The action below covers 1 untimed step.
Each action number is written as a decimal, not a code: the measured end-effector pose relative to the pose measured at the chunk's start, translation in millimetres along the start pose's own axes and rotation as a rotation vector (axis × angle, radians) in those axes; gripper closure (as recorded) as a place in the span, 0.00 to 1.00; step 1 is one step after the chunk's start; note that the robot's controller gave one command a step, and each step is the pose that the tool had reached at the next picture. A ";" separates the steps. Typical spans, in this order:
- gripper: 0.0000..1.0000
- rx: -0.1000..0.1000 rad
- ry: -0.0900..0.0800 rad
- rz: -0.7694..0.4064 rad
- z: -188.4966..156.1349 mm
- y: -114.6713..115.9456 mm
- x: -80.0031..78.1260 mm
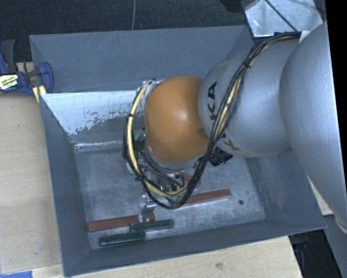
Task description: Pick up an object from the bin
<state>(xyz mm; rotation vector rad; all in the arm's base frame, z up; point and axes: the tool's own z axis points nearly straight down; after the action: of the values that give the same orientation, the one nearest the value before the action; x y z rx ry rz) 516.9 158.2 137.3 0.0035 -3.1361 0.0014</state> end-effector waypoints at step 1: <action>0.00 -0.002 -0.007 0.003 -3.8 -0.4 -2.2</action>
Offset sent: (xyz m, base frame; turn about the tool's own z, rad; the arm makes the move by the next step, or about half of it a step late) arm -0.0334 0.0588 -0.0673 -0.0071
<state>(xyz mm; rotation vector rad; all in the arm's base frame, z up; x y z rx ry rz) 519.1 157.8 141.1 -0.0010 -3.1435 -0.0016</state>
